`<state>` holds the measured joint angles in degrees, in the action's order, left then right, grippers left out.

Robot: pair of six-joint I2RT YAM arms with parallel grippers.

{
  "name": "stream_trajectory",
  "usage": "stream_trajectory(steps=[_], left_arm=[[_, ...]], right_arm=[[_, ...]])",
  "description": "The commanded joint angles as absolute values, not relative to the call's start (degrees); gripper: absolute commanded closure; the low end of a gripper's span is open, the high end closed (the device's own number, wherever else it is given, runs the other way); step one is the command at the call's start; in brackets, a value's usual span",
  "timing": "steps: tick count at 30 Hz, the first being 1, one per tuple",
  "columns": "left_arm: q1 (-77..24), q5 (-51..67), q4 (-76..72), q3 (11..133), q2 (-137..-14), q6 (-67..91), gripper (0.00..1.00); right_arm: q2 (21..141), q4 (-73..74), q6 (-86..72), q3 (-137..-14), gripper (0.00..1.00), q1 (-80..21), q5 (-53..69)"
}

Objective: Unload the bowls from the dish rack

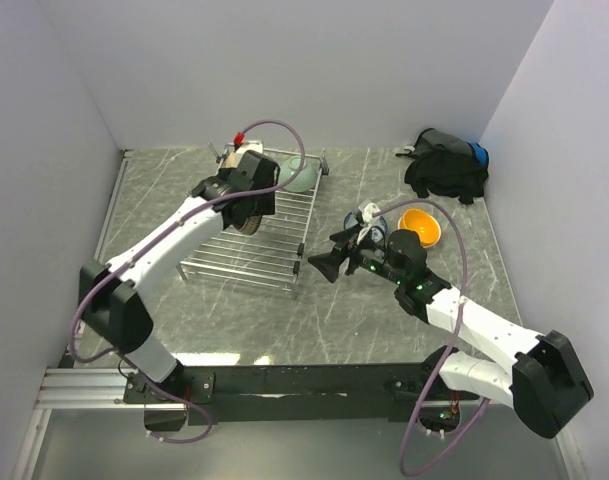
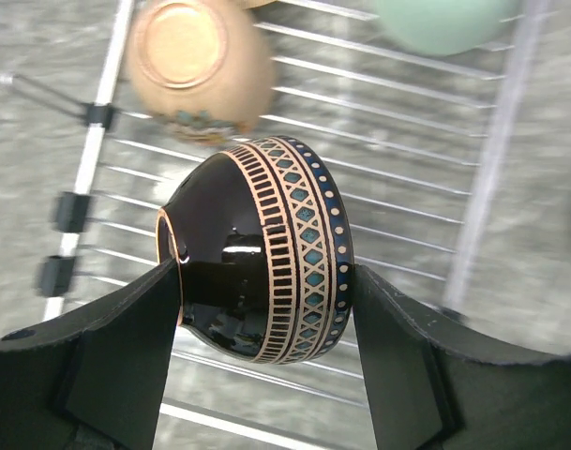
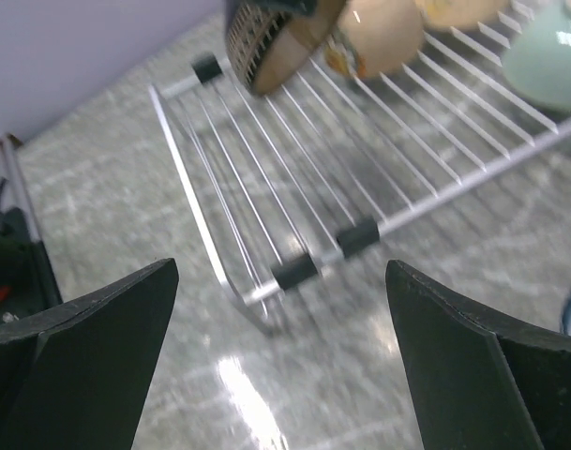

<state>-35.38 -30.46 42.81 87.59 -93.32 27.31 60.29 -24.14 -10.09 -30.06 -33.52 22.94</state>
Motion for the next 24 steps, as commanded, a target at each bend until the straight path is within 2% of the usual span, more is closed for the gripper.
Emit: stream_trajectory(steps=[1,10,19,24], left_arm=[[-35.2,-22.6,33.6,85.3,-84.9,32.7,0.63],[-34.5,-8.9,24.1,78.7,-77.4,39.5,0.63],[-34.5,-2.7,16.6,73.1,-73.0,45.1,0.64],[-34.5,-2.3,14.2,71.2,-71.7,46.6,0.64]], right_arm=[[63.6,-35.6,-12.8,-35.6,0.0,-33.8,27.8],[73.8,-38.8,-12.6,-43.8,0.0,-35.2,31.5],[81.3,-33.8,-9.2,-51.0,0.01,-36.3,33.9],[83.8,-33.0,-8.6,-52.9,0.11,-37.1,36.6]])
